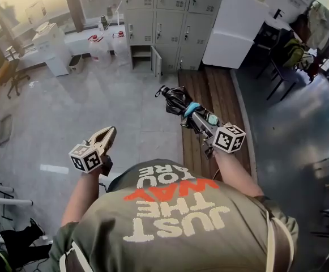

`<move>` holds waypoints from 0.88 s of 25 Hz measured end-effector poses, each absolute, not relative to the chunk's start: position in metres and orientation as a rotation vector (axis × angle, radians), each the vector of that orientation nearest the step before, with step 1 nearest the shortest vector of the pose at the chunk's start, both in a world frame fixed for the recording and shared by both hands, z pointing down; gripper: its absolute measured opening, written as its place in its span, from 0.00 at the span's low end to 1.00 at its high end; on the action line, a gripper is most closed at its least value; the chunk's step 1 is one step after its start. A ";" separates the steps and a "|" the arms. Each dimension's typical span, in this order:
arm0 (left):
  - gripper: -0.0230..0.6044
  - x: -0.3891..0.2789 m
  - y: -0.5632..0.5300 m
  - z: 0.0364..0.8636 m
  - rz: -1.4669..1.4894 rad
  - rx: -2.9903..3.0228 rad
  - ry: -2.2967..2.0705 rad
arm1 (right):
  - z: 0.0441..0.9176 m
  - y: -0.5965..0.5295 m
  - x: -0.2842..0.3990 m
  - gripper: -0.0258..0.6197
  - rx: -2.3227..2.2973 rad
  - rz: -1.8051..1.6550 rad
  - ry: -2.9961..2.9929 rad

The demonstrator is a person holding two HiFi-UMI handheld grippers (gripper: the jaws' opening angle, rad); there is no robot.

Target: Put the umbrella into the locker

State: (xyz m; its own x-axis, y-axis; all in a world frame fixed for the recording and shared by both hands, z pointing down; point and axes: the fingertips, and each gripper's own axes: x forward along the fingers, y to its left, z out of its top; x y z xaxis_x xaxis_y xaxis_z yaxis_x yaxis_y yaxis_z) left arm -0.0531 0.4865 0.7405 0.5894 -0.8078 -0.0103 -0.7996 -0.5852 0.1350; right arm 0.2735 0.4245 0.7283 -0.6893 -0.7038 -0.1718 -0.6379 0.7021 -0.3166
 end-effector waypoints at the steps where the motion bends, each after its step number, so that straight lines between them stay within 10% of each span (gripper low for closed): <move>1: 0.05 -0.048 0.487 0.743 -0.104 2.692 -1.370 | 0.730 0.423 0.278 0.38 -1.056 -0.337 2.632; 22: 0.05 -0.110 0.351 0.753 -0.087 2.621 -1.282 | 0.708 0.297 0.229 0.38 -1.098 -0.366 2.605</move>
